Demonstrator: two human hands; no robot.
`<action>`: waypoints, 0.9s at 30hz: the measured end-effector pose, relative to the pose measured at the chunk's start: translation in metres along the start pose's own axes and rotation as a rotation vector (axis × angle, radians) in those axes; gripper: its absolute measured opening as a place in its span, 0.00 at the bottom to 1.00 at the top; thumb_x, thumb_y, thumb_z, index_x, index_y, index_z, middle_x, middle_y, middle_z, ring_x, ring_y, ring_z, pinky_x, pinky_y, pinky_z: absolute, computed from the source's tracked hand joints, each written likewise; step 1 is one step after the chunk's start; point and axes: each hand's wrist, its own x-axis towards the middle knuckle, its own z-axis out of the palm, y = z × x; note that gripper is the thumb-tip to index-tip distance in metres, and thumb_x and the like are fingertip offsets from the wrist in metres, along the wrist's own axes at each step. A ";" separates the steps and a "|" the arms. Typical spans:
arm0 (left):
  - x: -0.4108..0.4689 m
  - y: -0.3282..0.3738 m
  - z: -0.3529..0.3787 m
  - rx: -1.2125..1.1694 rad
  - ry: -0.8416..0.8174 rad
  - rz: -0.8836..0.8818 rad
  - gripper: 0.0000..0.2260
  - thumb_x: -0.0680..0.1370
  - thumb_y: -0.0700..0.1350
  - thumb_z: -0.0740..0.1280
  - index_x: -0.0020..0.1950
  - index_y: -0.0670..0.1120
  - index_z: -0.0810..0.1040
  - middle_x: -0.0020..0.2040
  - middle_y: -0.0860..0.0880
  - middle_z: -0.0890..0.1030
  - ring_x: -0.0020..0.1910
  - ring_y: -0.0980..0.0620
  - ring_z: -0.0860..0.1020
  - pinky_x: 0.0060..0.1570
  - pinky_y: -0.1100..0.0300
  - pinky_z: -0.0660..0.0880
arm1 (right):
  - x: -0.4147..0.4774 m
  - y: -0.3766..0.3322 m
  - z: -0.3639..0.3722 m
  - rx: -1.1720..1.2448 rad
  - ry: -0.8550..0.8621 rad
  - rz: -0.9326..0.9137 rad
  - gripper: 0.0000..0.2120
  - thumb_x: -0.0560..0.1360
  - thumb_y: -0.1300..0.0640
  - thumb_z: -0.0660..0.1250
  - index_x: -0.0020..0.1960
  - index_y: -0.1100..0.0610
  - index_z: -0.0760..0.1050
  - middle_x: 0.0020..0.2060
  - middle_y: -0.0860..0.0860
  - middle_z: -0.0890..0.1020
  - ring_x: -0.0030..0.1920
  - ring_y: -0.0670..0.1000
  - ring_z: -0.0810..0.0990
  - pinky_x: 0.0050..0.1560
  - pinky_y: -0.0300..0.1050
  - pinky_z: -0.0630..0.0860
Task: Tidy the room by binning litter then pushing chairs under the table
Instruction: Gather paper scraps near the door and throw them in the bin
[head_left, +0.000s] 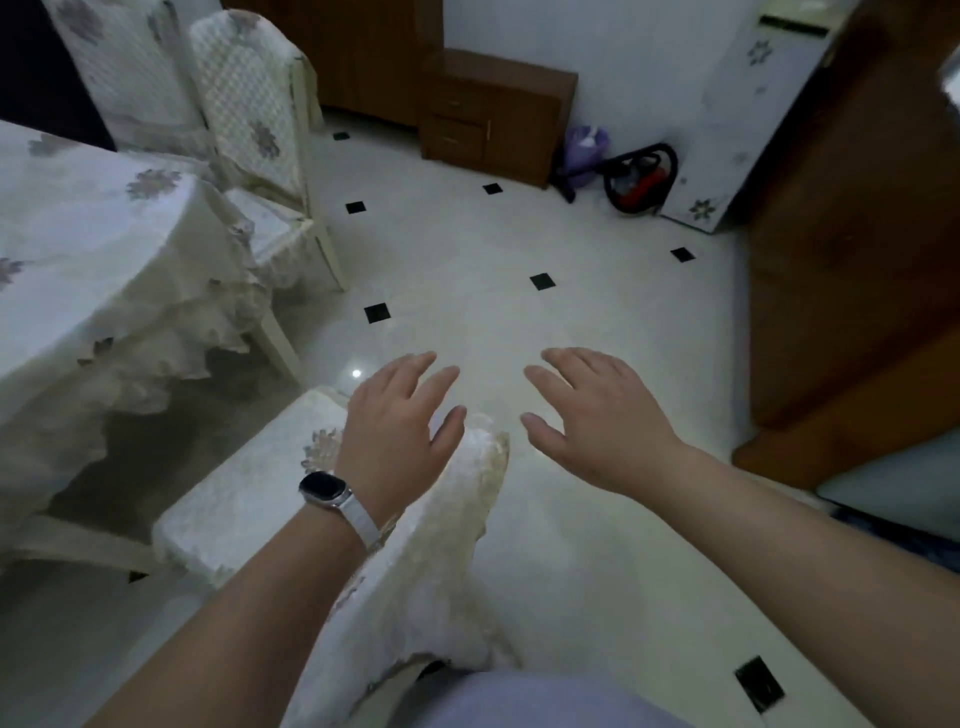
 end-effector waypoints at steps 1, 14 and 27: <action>0.012 -0.004 0.005 -0.005 -0.005 0.026 0.19 0.78 0.54 0.63 0.65 0.48 0.78 0.66 0.44 0.77 0.64 0.42 0.74 0.62 0.43 0.71 | 0.009 0.006 0.000 -0.011 0.011 0.014 0.25 0.75 0.42 0.57 0.61 0.58 0.78 0.59 0.58 0.80 0.58 0.61 0.78 0.59 0.54 0.73; 0.127 -0.009 0.055 0.061 -0.049 0.132 0.19 0.77 0.54 0.64 0.65 0.48 0.78 0.65 0.44 0.78 0.65 0.41 0.75 0.63 0.44 0.71 | 0.089 0.090 0.036 0.017 0.064 0.032 0.24 0.76 0.43 0.58 0.61 0.58 0.78 0.59 0.58 0.79 0.58 0.61 0.77 0.59 0.54 0.71; 0.299 0.045 0.115 0.239 -0.033 0.072 0.19 0.77 0.54 0.63 0.64 0.48 0.78 0.64 0.45 0.79 0.64 0.42 0.75 0.62 0.47 0.69 | 0.211 0.262 0.075 0.195 0.127 -0.016 0.24 0.75 0.43 0.58 0.61 0.58 0.79 0.59 0.57 0.80 0.58 0.60 0.78 0.59 0.54 0.72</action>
